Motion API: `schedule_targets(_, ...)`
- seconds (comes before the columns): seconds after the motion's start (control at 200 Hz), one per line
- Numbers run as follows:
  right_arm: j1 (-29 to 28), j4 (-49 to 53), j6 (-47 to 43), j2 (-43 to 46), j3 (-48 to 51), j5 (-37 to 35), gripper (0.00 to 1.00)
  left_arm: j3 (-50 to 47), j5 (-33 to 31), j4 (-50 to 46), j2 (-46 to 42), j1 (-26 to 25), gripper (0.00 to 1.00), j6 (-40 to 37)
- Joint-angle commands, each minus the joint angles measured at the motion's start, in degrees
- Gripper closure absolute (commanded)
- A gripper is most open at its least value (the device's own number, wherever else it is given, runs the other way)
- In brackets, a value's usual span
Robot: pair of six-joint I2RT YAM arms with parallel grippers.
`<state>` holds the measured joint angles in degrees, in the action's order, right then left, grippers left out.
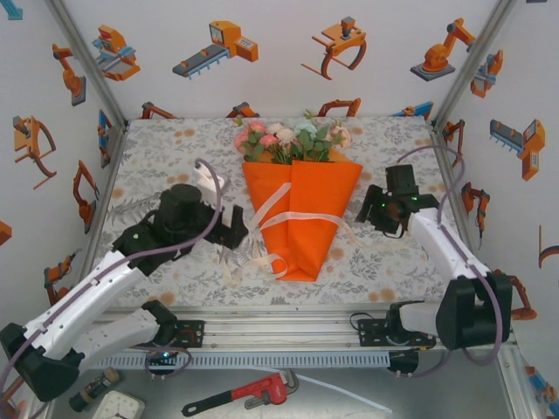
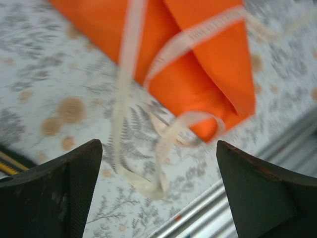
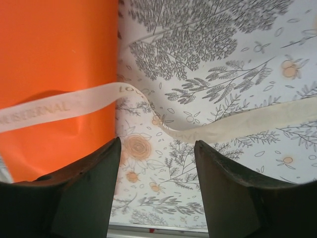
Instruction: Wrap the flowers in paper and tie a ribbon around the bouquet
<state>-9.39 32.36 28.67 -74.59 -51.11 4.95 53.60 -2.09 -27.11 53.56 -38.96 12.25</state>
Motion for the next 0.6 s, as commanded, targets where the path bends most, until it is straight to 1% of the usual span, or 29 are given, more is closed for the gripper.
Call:
schedule_targets(0.0, -3.10, 1.01, -2.43, -5.65, 0.24, -3.43, 0.40, 3.93, -1.98, -2.68, 8.59, 7.78, 0.15, 6.97)
schedule_targets(0.055, -3.48, 0.08, -2.99, -8.17, 0.20, -4.34, 0.40, 5.11, 0.52, -4.22, 13.40, 9.59, 0.16, 6.89)
schedule_targets(0.135, -3.61, -1.63, -4.21, -10.33, -0.19, -4.97, 0.40, 6.09, 2.39, -3.33, 20.67, 10.40, 0.17, 5.76)
schedule_targets(0.215, -3.63, -3.24, -5.26, -12.15, -0.50, -4.33, 0.41, 8.03, 5.07, -1.46, 27.41, 10.63, 0.22, 4.68)
schedule_targets(0.285, -3.60, -4.70, -5.62, -14.11, -0.13, -4.63, 0.45, 9.84, 7.28, 1.11, 32.24, 10.66, 0.27, 4.77)
schedule_targets(0.305, -3.62, -4.96, -5.66, -14.63, 0.00, -4.89, 0.47, 10.10, 8.04, 2.16, 33.45, 10.65, 0.27, 4.91)
schedule_targets(0.345, -3.62, -5.20, -5.76, -15.63, 0.14, -5.04, 0.55, 10.65, 8.73, 4.19, 35.51, 10.61, 0.27, 5.08)
schedule_targets(0.416, -3.58, -5.48, -5.82, -15.88, 0.52, -4.84, 0.78, 11.98, 7.80, 5.39, 39.27, 10.52, 0.28, 4.68)
schedule_targets(0.471, -3.56, -6.26, -5.90, -14.58, 1.38, -5.44, 0.92, 13.04, 7.58, 4.97, 41.92, 10.40, 0.29, 3.59)
schedule_targets(0.526, -3.53, -6.76, -5.73, -12.78, 2.31, -6.61, 1.00, 14.47, 7.55, 3.14, 44.43, 10.03, 0.29, 2.30)
schedule_targets(0.596, -3.34, -6.53, -5.24, -10.32, 2.91, -8.33, 1.00, 15.87, 7.38, 0.32, 47.15, 9.25, 0.30, 0.51)
